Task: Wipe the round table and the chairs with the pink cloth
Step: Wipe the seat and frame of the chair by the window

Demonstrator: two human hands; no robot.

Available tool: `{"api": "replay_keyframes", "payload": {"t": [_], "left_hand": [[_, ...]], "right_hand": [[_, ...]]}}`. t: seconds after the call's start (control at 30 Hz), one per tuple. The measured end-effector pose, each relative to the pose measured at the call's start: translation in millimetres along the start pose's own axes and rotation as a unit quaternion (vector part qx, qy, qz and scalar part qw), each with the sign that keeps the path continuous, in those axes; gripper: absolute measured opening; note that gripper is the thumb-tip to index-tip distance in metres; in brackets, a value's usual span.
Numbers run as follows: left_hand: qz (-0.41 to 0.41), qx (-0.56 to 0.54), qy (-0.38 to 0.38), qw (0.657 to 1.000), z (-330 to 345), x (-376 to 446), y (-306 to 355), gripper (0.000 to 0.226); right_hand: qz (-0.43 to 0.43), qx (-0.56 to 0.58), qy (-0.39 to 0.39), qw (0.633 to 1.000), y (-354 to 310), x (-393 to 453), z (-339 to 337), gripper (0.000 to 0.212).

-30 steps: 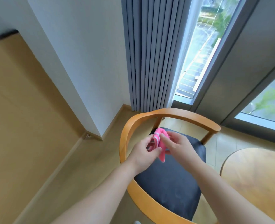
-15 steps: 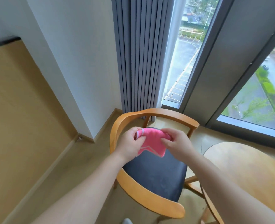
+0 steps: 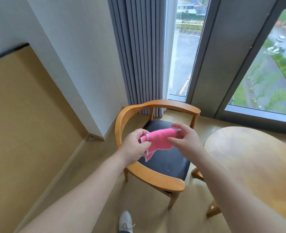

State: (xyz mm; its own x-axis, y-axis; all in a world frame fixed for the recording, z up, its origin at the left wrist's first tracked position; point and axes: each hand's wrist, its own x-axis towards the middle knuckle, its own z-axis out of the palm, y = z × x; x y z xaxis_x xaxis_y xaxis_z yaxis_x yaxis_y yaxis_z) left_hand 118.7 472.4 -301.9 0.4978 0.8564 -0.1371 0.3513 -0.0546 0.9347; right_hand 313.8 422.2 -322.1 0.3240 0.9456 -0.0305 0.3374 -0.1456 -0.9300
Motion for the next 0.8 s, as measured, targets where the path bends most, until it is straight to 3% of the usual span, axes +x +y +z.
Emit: {"api": "replay_keyframes", "payload": {"t": [0.1, 0.33, 0.63, 0.8], "left_hand": [[-0.005, 0.024, -0.017, 1.000, -1, -11, -3, 0.012], [0.021, 0.073, -0.083, 0.994, -16, -15, -22, 0.022], [0.054, 0.084, -0.222, 0.970, -43, -23, -94, 0.027], [0.021, 0.095, -0.287, 0.953, -31, -46, -157, 0.026]], "right_hand": [[-0.006, -0.005, -0.013, 1.000, 1, -14, -1, 0.049], [-0.006, -0.100, 0.027, 0.995, 4, -47, 19, 0.029], [0.136, -0.168, 0.164, 0.963, 14, -127, 108, 0.029], [0.203, -0.228, 0.140, 0.942, 49, -171, 147, 0.016]]}}
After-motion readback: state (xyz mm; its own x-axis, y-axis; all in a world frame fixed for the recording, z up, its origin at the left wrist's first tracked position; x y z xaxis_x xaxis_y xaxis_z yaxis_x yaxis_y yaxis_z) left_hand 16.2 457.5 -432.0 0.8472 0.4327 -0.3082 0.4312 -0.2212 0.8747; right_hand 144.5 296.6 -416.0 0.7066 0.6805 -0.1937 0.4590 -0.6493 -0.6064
